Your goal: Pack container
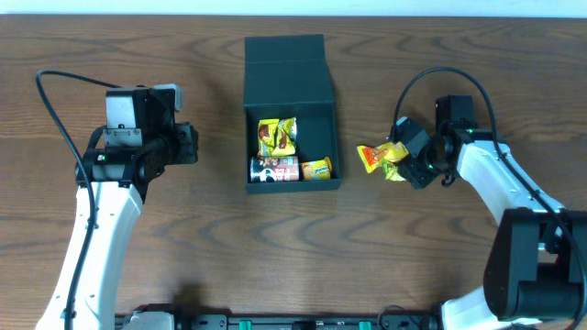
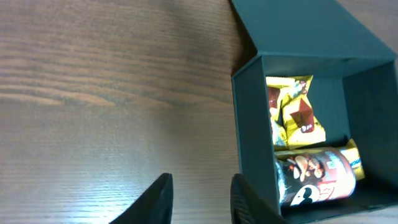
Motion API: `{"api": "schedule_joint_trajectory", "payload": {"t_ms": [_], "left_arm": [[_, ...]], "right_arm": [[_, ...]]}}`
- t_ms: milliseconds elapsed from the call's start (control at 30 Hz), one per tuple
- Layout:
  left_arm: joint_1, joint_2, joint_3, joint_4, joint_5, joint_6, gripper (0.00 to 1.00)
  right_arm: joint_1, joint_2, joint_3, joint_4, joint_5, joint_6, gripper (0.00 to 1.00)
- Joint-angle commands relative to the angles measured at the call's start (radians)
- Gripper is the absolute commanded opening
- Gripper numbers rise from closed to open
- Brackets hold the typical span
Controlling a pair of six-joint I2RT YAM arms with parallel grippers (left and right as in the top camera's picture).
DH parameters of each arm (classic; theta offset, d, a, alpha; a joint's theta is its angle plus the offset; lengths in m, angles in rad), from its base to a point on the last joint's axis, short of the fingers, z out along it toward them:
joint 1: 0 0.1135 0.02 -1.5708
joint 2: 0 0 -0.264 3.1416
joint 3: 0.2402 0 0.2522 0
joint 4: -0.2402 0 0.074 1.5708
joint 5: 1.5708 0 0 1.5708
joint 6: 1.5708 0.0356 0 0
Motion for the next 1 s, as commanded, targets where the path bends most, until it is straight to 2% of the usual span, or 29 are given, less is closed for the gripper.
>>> {"api": "schedule_joint_trajectory", "payload": {"t_ms": [0,200,367,600,767,967], "left_arm": [[0.004,0.005,0.006,0.003,0.004,-0.002,0.34],[0.004,0.005,0.006,0.003,0.004,-0.002,0.34],[0.004,0.005,0.006,0.001,0.004,-0.002,0.34],[0.004,0.005,0.006,0.0,0.004,-0.002,0.34],[0.004,0.005,0.006,-0.002,0.005,-0.002,0.34],[0.004,0.005,0.006,-0.015,0.004,-0.002,0.34]], "right_arm": [[0.005,0.009,-0.004,0.003,-0.005,-0.007,0.41],[0.007,0.009,-0.004,-0.001,-0.014,0.001,0.19],[0.01,0.009,-0.004,-0.003,-0.078,0.073,0.03],[0.038,0.009,-0.003,-0.008,-0.165,0.175,0.02],[0.066,0.0,0.031,-0.018,-0.174,0.421,0.01],[0.066,-0.05,0.115,-0.054,-0.244,0.566,0.01]]}}
